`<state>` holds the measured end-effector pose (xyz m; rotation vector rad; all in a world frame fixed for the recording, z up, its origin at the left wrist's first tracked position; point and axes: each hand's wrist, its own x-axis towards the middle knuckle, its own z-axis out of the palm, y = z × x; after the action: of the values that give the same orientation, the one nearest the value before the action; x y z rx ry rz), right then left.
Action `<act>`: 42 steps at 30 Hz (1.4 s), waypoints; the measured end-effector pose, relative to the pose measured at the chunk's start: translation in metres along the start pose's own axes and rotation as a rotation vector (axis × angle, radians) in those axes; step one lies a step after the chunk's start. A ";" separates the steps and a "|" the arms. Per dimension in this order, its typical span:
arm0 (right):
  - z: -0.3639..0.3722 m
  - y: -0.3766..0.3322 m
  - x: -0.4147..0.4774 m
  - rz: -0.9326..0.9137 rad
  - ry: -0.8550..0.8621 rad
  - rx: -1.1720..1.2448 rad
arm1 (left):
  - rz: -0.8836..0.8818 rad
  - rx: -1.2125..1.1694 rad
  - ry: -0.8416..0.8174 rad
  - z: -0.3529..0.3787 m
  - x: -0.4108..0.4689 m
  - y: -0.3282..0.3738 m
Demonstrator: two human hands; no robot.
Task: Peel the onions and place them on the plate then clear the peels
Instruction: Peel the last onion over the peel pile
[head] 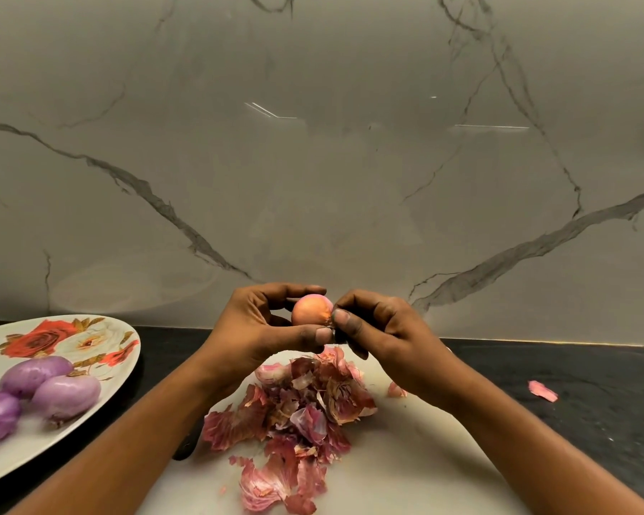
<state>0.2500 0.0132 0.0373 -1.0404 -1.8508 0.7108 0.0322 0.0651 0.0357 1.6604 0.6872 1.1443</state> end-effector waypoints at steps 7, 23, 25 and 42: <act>0.000 -0.005 -0.001 -0.015 0.007 0.172 | -0.065 -0.185 -0.060 0.000 0.000 0.002; -0.010 -0.004 0.005 0.101 0.141 0.198 | -0.105 -0.282 -0.028 0.001 0.001 0.004; -0.012 -0.003 0.005 0.098 0.184 0.190 | -0.107 -0.314 -0.016 -0.001 0.003 0.004; -0.011 0.000 0.002 0.006 0.047 0.022 | -0.070 -0.113 -0.041 0.001 -0.001 0.003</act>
<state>0.2590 0.0154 0.0430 -1.0405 -1.7968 0.7023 0.0328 0.0631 0.0380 1.5493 0.6384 1.0767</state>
